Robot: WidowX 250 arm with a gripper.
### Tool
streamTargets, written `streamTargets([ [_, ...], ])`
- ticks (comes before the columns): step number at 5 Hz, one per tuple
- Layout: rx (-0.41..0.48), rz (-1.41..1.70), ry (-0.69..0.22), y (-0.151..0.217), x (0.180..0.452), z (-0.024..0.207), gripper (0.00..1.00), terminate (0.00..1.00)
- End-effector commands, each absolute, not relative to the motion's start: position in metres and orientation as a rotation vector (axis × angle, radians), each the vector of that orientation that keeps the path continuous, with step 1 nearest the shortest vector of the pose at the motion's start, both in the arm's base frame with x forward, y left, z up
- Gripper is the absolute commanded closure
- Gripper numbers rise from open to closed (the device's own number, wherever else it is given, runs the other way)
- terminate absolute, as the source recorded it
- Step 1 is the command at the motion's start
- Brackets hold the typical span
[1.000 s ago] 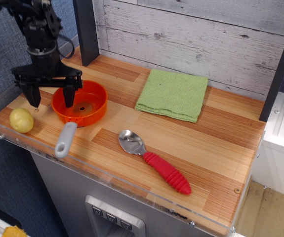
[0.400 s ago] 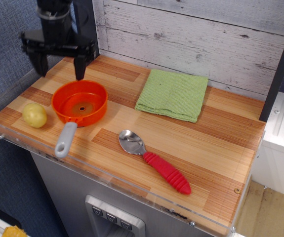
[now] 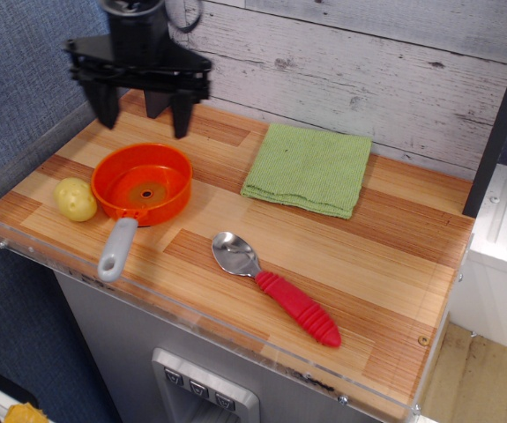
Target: Move the orange measuring cup to the right of the potato.
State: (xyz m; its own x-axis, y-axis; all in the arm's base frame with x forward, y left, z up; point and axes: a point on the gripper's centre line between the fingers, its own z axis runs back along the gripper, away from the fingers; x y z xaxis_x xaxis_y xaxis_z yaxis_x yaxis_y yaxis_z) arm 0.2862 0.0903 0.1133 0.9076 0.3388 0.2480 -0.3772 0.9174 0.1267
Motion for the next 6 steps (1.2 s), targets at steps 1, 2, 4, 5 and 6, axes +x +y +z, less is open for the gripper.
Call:
streamTargets([
  [1, 0.093, 0.285, -0.273, 0.054, 0.281, 0.131, 0.0, 0.0],
  [2, 0.003, 0.187, -0.271, 0.036, 0.282, 0.128, 0.0, 0.0],
  [4, -0.04, 0.052, -0.249, -0.02, 0.272, 0.119, 0.0, 0.0],
  [5, -0.049, -0.04, -0.24, -0.049, 0.27, 0.114, 0.0, 0.0],
  [6, -0.041, -0.089, -0.272, -0.073, 0.269, 0.114, 0.0, 1.0],
])
